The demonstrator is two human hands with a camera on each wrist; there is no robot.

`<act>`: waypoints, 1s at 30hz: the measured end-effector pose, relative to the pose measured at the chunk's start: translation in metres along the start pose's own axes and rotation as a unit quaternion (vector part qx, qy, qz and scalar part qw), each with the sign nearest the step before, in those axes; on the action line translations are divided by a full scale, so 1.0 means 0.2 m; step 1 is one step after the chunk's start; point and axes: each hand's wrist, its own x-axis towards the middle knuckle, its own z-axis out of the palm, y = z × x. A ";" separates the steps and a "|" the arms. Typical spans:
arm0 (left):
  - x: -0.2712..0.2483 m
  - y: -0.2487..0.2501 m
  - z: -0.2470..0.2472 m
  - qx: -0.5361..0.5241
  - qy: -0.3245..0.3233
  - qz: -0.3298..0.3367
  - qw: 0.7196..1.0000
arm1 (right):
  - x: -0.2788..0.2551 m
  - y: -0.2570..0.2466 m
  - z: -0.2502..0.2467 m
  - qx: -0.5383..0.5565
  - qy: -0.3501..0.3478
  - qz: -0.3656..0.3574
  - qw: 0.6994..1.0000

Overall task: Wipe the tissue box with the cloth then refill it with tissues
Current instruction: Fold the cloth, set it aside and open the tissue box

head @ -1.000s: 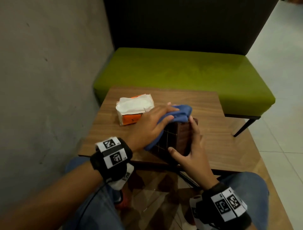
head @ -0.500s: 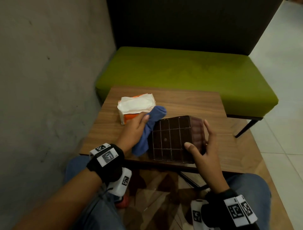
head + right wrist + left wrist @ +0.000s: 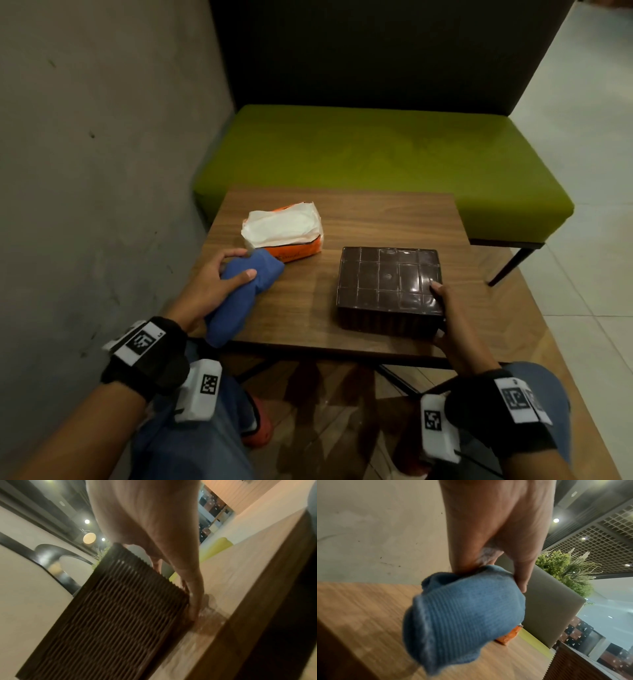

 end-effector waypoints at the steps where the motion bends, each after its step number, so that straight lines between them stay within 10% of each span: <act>1: 0.01 -0.01 0.00 0.002 -0.006 -0.004 1.000 | 0.01 -0.02 0.00 -0.029 0.016 -0.004 0.999; 8: 0.08 0.06 -0.08 0.084 -0.150 0.065 0.983 | -0.06 -0.01 0.01 -0.271 0.201 -0.288 0.896; 11: 0.09 0.13 -0.11 0.110 -0.207 0.097 0.967 | -0.18 0.03 0.24 -0.308 0.060 -0.376 0.872; 16: 0.04 0.22 -0.07 0.052 -0.289 0.118 0.949 | -0.17 0.06 0.65 -0.288 -0.146 -0.295 0.899; 30: 0.15 0.11 -0.32 0.273 -0.323 0.007 0.906 | 0.02 -0.06 0.86 -0.219 -0.194 -0.139 0.946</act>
